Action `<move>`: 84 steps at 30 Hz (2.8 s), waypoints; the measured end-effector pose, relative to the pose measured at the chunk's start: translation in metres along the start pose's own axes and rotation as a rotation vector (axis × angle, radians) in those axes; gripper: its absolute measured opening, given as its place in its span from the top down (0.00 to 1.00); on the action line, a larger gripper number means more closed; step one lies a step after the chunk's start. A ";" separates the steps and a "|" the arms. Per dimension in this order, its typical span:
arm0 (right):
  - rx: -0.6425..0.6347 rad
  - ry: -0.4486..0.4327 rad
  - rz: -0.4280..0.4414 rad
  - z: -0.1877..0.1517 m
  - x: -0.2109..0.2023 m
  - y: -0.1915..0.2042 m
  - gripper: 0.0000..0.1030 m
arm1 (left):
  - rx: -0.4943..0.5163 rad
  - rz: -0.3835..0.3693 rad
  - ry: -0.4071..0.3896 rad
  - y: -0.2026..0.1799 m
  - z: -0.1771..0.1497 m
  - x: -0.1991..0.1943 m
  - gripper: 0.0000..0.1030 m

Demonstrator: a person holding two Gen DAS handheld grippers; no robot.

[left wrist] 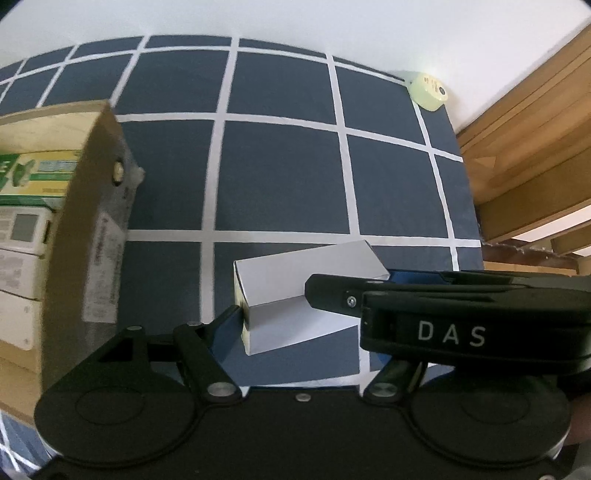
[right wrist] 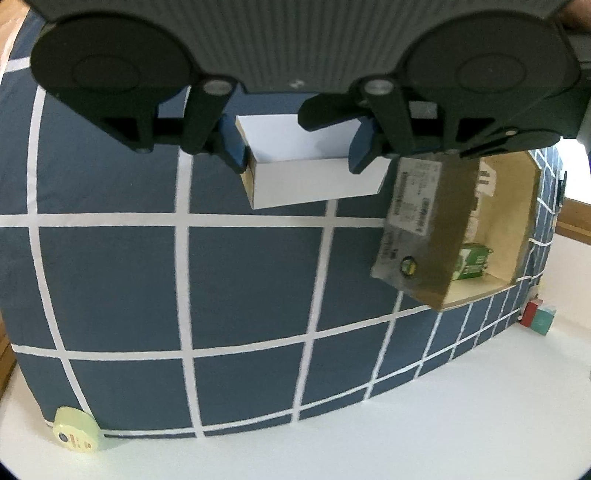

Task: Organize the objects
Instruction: 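Lift the white box with the left gripper and carry it over the cardboard box, then lower the white box onto the remotes and open the left gripper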

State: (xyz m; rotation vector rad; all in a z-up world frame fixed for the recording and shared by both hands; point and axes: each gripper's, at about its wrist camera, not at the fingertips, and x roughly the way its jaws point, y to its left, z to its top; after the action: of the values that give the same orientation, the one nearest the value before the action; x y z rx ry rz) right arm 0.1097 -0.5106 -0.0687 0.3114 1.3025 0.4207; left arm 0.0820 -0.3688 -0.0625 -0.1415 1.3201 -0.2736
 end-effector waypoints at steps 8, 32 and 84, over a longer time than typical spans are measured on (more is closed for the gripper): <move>-0.010 -0.055 0.001 -0.009 -0.019 0.046 0.41 | 0.028 0.000 -0.049 0.023 -0.008 -0.043 0.32; -0.024 -0.166 0.024 -0.028 0.001 0.230 0.41 | 0.098 0.026 -0.132 0.168 -0.023 -0.152 0.33; 0.158 -0.006 -0.080 0.047 0.174 0.274 0.41 | 0.129 -0.058 0.108 0.314 0.073 -0.046 0.34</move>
State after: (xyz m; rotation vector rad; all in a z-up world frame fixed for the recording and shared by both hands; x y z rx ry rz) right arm 0.1572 -0.1862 -0.0833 0.3912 1.3404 0.2496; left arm 0.1795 -0.0587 -0.0823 -0.0572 1.4025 -0.4197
